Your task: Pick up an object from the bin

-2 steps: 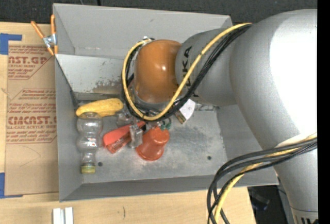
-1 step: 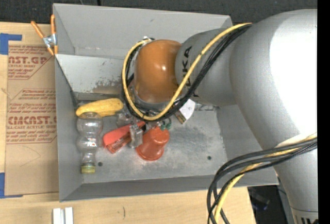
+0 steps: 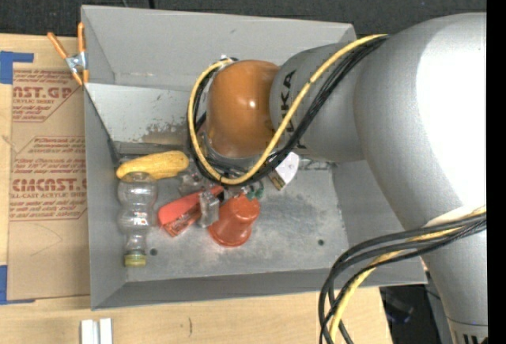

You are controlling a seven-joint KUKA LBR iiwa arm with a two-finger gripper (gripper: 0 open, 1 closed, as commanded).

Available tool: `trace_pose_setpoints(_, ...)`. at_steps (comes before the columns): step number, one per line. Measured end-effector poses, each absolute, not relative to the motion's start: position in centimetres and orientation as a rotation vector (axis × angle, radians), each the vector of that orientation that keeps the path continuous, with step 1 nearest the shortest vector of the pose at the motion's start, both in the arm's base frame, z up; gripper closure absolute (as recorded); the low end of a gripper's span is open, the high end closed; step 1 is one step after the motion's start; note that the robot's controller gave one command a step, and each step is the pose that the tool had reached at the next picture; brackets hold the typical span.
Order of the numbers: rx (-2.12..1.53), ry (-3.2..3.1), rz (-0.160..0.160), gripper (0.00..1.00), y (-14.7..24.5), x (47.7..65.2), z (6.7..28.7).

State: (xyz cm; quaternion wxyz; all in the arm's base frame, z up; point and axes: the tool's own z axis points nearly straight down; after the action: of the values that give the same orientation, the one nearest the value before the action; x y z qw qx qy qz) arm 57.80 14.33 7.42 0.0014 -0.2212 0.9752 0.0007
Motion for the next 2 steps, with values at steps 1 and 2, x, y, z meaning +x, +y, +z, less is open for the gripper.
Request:
trace_pose_setpoints(1,-0.698,3.071,0.001,1.0,14.3,57.5,9.3)
trace_pose_setpoints(2,-0.695,3.063,0.001,1.0,14.3,57.7,11.5)
